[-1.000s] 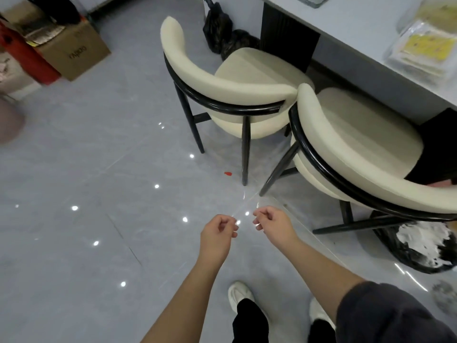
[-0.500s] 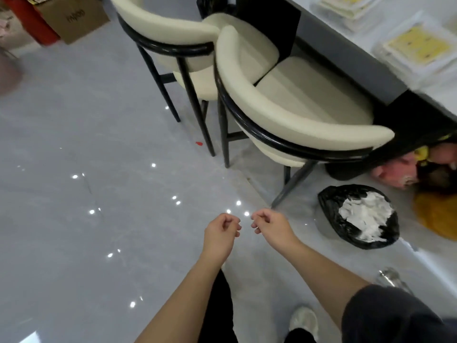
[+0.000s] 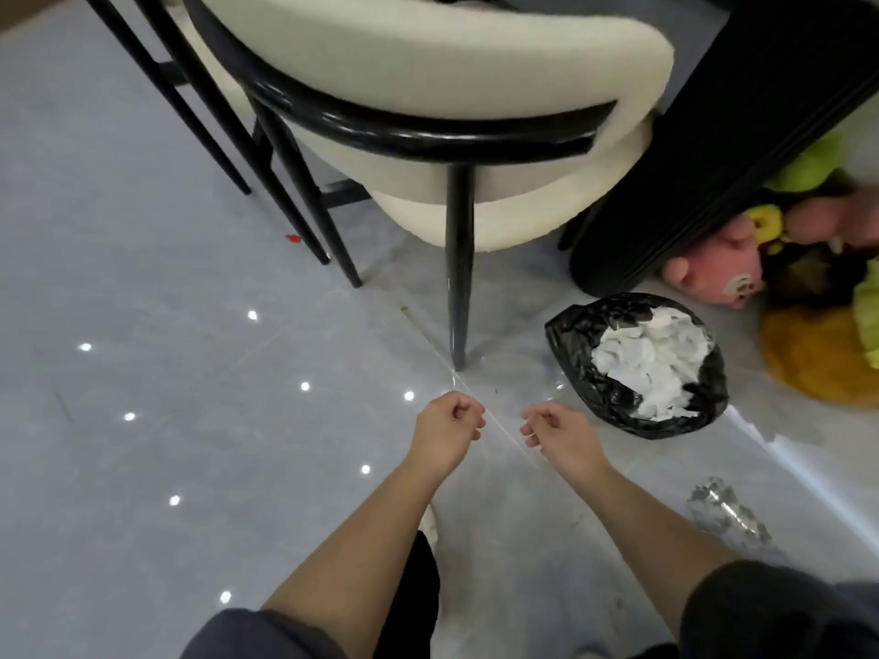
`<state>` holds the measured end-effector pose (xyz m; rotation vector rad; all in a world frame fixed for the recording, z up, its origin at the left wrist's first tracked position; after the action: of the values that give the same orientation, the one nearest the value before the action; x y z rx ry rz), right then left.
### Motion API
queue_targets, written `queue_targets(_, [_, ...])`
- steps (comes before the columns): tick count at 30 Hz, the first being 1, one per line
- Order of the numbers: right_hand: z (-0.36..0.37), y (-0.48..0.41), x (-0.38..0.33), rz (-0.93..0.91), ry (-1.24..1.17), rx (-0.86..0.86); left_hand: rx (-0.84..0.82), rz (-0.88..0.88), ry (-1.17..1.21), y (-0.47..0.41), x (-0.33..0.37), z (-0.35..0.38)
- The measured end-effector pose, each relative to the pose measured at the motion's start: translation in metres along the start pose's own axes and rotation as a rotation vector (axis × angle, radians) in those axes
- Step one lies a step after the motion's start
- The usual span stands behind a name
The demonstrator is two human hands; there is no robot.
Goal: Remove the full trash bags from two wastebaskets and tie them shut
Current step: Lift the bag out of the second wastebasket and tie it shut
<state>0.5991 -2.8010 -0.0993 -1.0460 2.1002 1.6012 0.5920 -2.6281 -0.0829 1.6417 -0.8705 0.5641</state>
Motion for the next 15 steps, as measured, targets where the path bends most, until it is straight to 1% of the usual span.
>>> queue_targets(5, [-0.018, -0.079, 0.063, -0.029, -0.076, 0.055, -0.03, 0.012, 0.022, -0.073, -0.034, 0.067])
queue_targets(8, [-0.014, -0.121, 0.092, -0.079, -0.121, 0.046, -0.066, 0.039, 0.039, -0.115, -0.042, 0.105])
queue_targets(11, [-0.004, -0.154, 0.114, -0.14, -0.132, 0.017, -0.061, 0.096, 0.023, -0.149, -0.038, 0.132])
queue_targets(15, [0.006, -0.181, 0.13, -0.181, -0.157, -0.02, -0.159, 0.114, 0.043, -0.178, -0.022, 0.165])
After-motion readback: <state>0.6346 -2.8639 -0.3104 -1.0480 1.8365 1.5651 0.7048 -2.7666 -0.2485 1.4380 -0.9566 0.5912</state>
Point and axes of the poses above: each hand's wrist, its own y-axis away from the middle knuckle, its own z-axis out of the palm, x = y × z, the point moved 3 cm from there along -y, towards the middle knuckle, and after that the axes turned 4 degrees about z, right-handed, at the moved point
